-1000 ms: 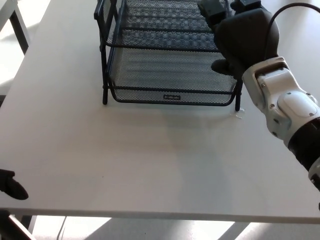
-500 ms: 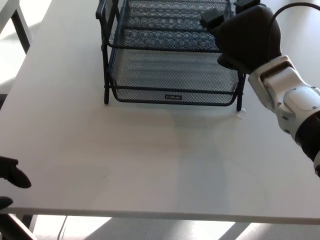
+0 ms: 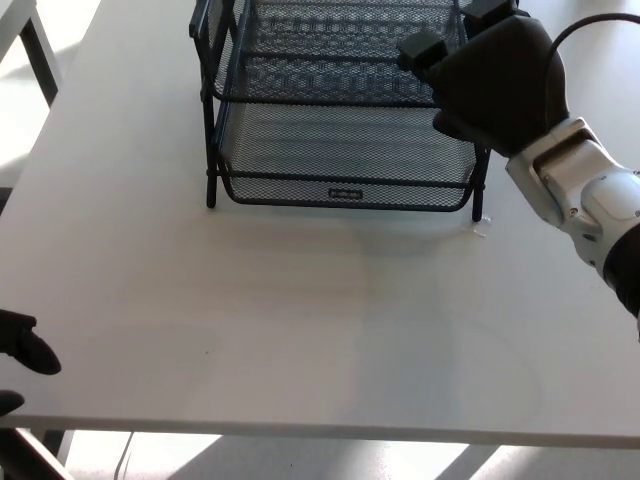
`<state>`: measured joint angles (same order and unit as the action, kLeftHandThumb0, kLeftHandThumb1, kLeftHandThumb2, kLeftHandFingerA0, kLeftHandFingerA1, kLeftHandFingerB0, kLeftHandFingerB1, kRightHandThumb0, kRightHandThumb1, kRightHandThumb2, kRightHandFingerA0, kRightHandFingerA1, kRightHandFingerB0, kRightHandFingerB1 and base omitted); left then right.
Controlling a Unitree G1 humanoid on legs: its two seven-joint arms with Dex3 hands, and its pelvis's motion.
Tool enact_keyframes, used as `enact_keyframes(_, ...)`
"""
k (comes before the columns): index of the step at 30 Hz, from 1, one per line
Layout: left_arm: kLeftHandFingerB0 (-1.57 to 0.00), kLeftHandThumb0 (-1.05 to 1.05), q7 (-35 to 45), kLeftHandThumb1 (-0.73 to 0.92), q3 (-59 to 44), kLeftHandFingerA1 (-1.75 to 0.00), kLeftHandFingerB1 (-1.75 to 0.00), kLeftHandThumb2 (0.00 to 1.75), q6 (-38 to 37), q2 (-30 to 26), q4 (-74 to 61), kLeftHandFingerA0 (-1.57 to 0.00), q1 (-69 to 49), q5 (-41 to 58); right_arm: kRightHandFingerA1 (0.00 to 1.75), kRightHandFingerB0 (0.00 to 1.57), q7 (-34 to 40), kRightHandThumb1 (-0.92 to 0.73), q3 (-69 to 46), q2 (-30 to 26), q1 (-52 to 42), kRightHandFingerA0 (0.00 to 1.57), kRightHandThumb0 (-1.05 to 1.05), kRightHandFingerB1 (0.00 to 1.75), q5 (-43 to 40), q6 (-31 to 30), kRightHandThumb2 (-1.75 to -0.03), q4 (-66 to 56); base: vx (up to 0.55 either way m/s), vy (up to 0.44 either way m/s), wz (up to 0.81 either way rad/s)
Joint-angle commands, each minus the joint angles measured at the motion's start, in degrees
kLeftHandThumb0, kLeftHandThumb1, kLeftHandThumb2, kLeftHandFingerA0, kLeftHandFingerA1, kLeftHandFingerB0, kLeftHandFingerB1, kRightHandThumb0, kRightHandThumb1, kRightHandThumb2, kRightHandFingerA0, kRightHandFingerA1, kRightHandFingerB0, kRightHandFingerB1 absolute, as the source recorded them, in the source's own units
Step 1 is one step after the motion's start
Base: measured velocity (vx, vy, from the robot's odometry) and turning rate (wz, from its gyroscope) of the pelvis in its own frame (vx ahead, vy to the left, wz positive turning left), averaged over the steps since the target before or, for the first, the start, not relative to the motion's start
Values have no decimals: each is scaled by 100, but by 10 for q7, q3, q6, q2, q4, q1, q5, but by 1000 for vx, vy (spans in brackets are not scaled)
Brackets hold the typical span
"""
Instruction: The robot uses its right hand to grab the drawer kept on the middle of the desk and pull it out towards the robot
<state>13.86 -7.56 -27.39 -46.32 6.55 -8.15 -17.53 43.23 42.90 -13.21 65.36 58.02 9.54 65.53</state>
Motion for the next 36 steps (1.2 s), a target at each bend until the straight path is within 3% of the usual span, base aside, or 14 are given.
enact_keyframes(1, -83, -29, 1, 54, -2, -91, -63, 56, -22, -3, 10, -83, 1, -1, 159, 93, 5, -53, -1, -12, 1, 85, -39, 85, 0, 8, -60, -14, 0, 0, 0)
enact_keyframes(6, -82, -29, 5, 55, -3, -91, -63, 56, -13, -2, 4, -82, -6, -1, 158, 94, 5, -53, -4, -14, -11, 86, -40, 80, 0, -3, -60, -29, 0, 0, 0)
enact_keyframes(7, -83, -31, 5, 55, -4, -93, -63, 57, -9, -2, 2, -83, -8, -1, 152, 95, 0, -55, -7, -20, -20, 88, -40, 66, -2, -2, -56, -44, 0, 0, 0)
enact_keyframes(9, -82, -30, 6, 55, -3, -93, -64, 56, -7, -2, 1, -82, -9, -1, 153, 96, -5, -54, -10, -27, -37, 89, -42, 62, 2, -20, -56, -72, 0, 0, 0)
enact_keyframes(12, -84, -30, 2, 54, -4, -92, -63, 56, -13, 0, 6, -82, -10, 0, 158, 98, -14, -53, -17, -49, -79, 90, -44, 69, 14, -49, -56, -147, 0, 0, 0)
enact_keyframes(21, -83, -31, 0, 55, -6, -91, -62, 57, -15, 0, 4, -83, -19, -2, 157, 101, -49, -48, -49, -95, -190, 92, -44, 65, 43, -113, -59, -341, 0, 0, 0)
enact_keyframes(23, -82, -31, -1, 55, -6, -92, -63, 57, -17, 0, 5, -82, -19, -3, 159, 102, -56, -47, -62, -109, -218, 92, -45, 63, 36, -105, -59, -385, 0, 0, 0)
enact_keyframes(24, -82, -32, -1, 55, -6, -92, -62, 56, -17, 0, 5, -82, -20, -4, 146, 100, -55, -36, -68, -113, -230, 100, -53, 69, 33, -102, -69, -401, 0, 0, 0)
enact_keyframes(25, -82, -32, -2, 55, -6, -92, -62, 56, -16, 0, 5, -82, -22, -4, 146, 100, -54, -36, -71, -115, -236, 100, -53, 69, 34, -101, -69, -409, 0, 0, 0)
enact_keyframes(26, -83, -31, -3, 55, -6, -91, -62, 56, -13, 2, 7, -83, -21, -5, 163, 102, -62, -46, -82, -127, -263, 91, -43, 61, 32, -96, -58, -446, 0, 0, 0)
enact_keyframes(36, -83, -31, -4, 54, -10, -94, -64, 57, -21, 2, 7, -84, -27, -2, 155, 100, -118, -49, -128, -147, -340, 93, -45, 58, 49, -102, -55, -565, 0, 0, 0)
